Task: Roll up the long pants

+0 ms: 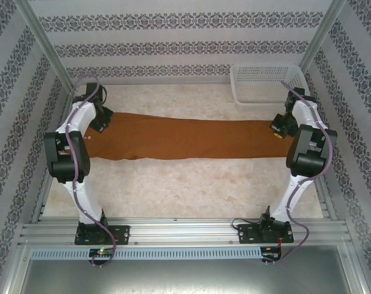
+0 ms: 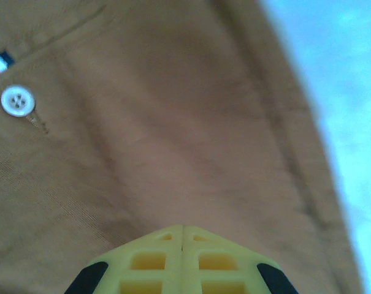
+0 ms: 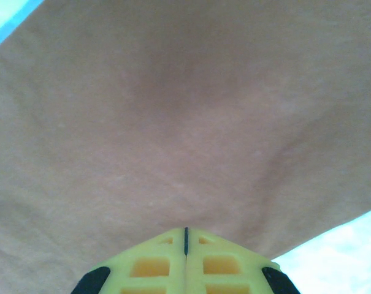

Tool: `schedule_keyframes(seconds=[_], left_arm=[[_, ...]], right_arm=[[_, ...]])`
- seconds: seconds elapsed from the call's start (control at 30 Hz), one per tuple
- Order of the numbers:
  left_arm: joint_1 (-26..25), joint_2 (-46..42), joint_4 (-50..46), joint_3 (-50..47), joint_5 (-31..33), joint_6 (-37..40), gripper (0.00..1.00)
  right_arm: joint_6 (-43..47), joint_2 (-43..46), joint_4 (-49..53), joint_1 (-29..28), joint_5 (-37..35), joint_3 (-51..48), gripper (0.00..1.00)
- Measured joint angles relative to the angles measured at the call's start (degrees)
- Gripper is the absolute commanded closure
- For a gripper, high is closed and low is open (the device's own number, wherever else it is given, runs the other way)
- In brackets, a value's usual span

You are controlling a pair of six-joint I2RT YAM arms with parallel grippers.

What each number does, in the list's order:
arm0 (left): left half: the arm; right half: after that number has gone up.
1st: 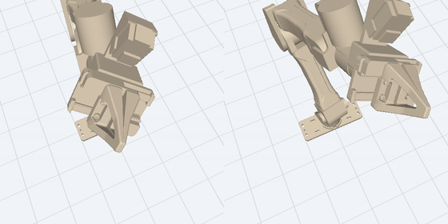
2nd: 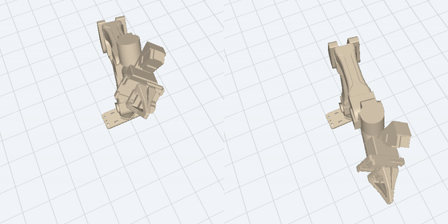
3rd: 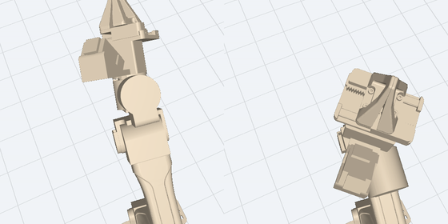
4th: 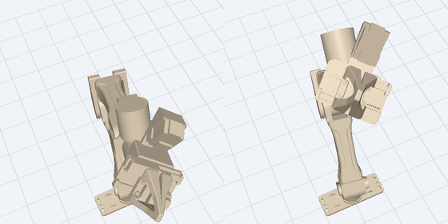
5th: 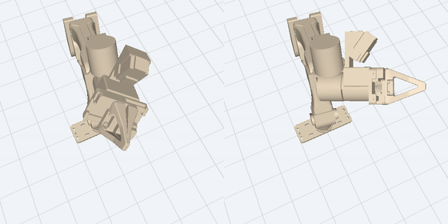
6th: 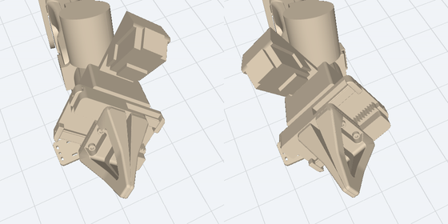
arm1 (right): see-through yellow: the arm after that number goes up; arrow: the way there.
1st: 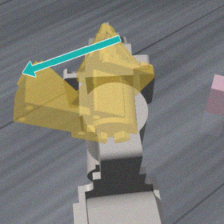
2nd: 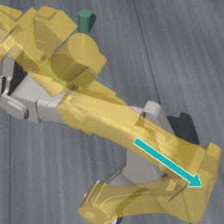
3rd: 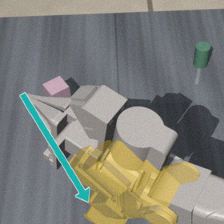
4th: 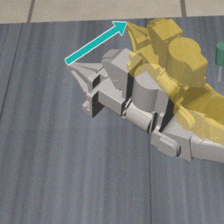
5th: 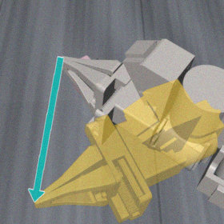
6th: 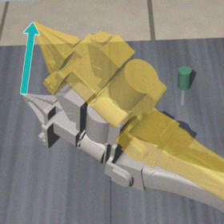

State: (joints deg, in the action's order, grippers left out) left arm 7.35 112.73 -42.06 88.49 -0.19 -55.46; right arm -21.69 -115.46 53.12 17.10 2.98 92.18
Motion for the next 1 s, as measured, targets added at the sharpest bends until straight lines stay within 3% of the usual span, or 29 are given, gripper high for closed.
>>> schedule_keyframes(seconds=[0.13,0.37,0.8,0.87,0.9,0.97,1.0], left_arm=[[0.59,5.03,0.35,-4.00,-0.04,-1.86,1.00],[0.63,5.35,-0.98,-2.51,2.32,-2.05,1.00],[4.70,9.33,-5.73,3.37,5.57,4.22,1.00],[4.79,9.33,-5.70,3.41,5.25,4.79,1.00],[4.79,9.33,-5.68,3.41,5.09,5.09,0.95],[4.87,9.33,-5.62,3.41,4.48,5.79,0.66],[4.94,9.33,-5.31,3.41,3.91,5.95,0.17]], right_arm=[[-0.55,-2.36,-1.64,-0.02,2.86,-0.24,1.00],[-0.13,-7.52,-1.05,0.04,2.40,0.17,1.00],[1.14,-8.57,2.16,2.29,0.92,1.77,0.99],[1.09,-8.28,1.81,2.43,1.29,1.33,0.56],[1.11,-8.04,1.51,2.49,1.18,0.85,0.43],[1.09,-7.45,1.33,2.78,1.88,0.33,0.31],[1.09,-7.06,1.51,2.95,1.77,0.28,0.30]])
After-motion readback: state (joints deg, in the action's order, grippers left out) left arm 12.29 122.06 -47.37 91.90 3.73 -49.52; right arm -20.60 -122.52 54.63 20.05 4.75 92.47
